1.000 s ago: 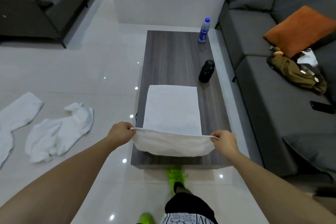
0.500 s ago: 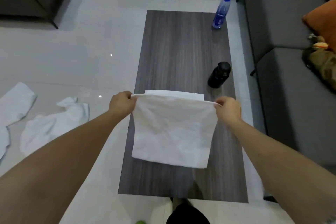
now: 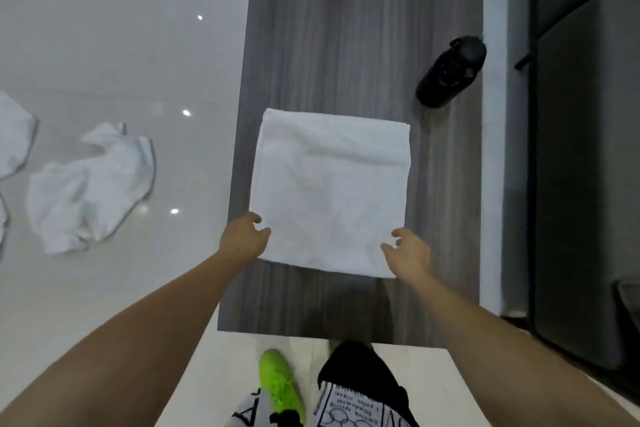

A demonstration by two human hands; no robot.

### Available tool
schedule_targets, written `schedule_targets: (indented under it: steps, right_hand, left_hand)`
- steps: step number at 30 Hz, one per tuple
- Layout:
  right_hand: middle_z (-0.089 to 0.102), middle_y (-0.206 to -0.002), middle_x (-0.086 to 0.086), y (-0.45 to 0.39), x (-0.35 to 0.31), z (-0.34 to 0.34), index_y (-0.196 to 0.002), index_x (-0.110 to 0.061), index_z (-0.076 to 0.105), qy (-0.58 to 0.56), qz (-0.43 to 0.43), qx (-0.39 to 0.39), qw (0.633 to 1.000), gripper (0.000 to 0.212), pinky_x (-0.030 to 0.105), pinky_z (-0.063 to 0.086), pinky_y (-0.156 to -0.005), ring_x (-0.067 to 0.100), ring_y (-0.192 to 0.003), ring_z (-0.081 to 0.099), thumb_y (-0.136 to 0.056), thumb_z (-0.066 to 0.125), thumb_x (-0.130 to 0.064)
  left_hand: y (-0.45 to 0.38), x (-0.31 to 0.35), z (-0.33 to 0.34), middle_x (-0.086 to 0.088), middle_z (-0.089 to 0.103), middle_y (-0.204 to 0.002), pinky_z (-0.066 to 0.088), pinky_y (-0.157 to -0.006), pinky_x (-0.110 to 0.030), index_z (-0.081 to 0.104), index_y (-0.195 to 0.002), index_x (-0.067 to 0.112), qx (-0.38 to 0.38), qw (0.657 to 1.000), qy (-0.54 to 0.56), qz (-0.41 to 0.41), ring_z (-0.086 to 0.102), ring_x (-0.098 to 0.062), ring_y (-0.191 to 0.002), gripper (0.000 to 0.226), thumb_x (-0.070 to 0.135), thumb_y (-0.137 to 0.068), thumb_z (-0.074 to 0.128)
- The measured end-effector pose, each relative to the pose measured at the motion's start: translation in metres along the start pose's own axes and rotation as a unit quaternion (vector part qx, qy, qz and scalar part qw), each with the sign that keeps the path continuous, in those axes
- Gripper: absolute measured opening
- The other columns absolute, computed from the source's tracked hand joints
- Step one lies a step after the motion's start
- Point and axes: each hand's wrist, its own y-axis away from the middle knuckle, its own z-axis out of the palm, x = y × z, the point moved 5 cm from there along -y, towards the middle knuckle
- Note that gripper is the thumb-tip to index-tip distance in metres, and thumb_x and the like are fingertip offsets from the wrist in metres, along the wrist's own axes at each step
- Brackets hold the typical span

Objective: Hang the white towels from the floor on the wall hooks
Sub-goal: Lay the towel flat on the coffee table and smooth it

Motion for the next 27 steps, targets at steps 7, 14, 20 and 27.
schedule_targets:
  steps: [7,14,20,27]
  right_hand:
    - [0.037,-0.147,0.017,0.006,0.028,0.062,-0.141,-0.013,0.042,0.243,-0.172,0.111,0.948,0.057,0.043,0.033,-0.111,0.034,-0.133,0.037,-0.090,0.066,-0.022]
    - [0.012,-0.162,0.021,0.011,0.002,0.176,-0.153,-0.006,0.024,0.351,-0.403,0.050,0.844,0.096,0.055,0.014,-0.120,0.039,-0.150,0.009,-0.084,0.050,-0.068]
    - [-0.004,-0.159,0.032,0.048,0.055,0.232,-0.155,0.000,0.011,0.428,-0.380,0.061,0.818,0.128,0.069,0.004,-0.114,0.049,-0.146,-0.010,-0.066,0.049,-0.085]
    - [0.062,-0.127,0.015,0.093,0.107,0.265,-0.118,-0.009,0.065,0.324,-0.439,0.250,0.800,0.044,0.050,0.037,-0.104,0.036,-0.117,0.059,-0.074,0.070,-0.007]
  left_hand:
    - [-0.006,-0.041,0.048,-0.017,0.031,-0.150,0.039,-0.103,-0.051,0.039,-0.144,0.019,0.085,0.962,-0.207,0.154,0.035,-0.038,-0.133,0.064,0.023,-0.086,0.066]
    - [0.001,-0.048,0.136,-0.012,0.015,-0.162,0.015,-0.119,-0.051,0.023,-0.153,0.014,0.022,0.859,-0.328,0.392,0.010,-0.033,-0.149,0.074,0.042,-0.090,0.052]
    - [0.044,-0.101,0.173,-0.016,0.027,-0.156,0.019,-0.115,-0.056,0.030,-0.150,0.009,0.061,0.850,-0.338,0.399,0.022,-0.039,-0.143,0.082,0.049,-0.081,0.051]
    - [0.081,-0.152,0.199,-0.012,0.052,-0.117,0.041,-0.076,-0.045,0.049,-0.122,0.009,0.123,0.774,-0.418,0.460,0.052,-0.034,-0.100,0.047,0.005,-0.076,0.040]
